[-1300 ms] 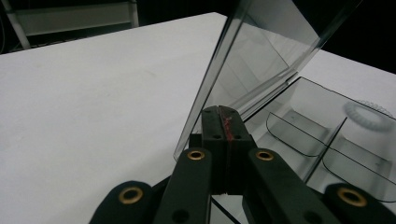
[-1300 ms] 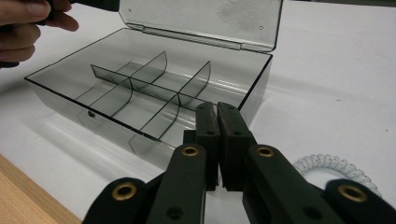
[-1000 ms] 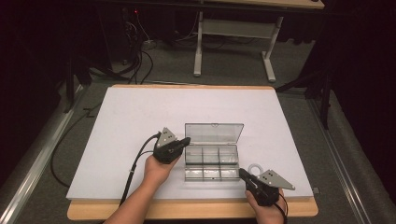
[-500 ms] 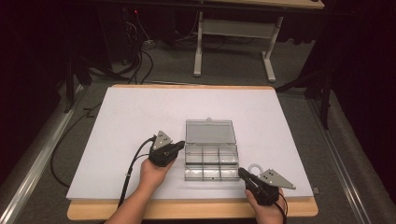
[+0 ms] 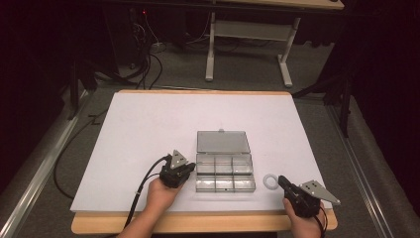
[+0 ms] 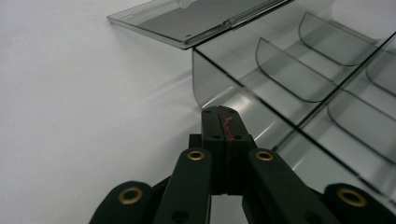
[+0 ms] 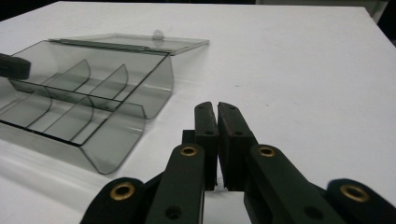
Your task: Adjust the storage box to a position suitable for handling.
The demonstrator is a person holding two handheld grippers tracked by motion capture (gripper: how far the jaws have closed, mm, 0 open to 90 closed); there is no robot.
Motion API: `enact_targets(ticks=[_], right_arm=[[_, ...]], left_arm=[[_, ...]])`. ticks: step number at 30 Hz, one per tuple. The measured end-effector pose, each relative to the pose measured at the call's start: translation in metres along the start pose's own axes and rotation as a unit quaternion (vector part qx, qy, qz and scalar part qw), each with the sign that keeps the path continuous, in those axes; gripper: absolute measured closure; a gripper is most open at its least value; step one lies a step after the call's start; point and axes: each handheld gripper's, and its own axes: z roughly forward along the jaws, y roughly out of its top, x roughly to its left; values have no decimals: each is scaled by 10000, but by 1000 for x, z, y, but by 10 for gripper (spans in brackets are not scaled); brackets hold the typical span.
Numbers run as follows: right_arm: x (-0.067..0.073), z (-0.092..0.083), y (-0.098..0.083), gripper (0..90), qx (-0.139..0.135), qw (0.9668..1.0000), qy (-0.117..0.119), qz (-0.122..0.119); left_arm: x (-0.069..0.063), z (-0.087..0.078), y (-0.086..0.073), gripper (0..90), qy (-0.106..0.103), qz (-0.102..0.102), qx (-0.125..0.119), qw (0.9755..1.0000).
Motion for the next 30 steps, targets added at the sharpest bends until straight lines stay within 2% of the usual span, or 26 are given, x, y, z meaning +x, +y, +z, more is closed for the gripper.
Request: enact_targets(ticks=[6,12,16,20,24,27,30], right_arm=[[-5,1,-2,877,35,10000,-67,59],[-8,0,-3,877,30,9999,-97,124],[-9,0,-4,876,36,9999,-97,132],[-7,1,-4,876,44,9999,-70,102],[-6,2,-4,874,58,9999,-67,81],[-8,2,-5,866,91,9999,-87,117],[-9,2,-5,828,112,9997,-176,117]], left_arm=[[0,3,1,900,-1,-69,21,10000],[-8,8,6,900,-91,53,62,9999],[-5,14,12,900,-82,-83,48,9999],[-5,23,17,900,-56,-63,163,9998],[-6,27,19,900,-101,-98,130,9998],[-1,23,17,877,-72,-172,60,9998],[12,10,8,840,72,-242,-15,9997]])
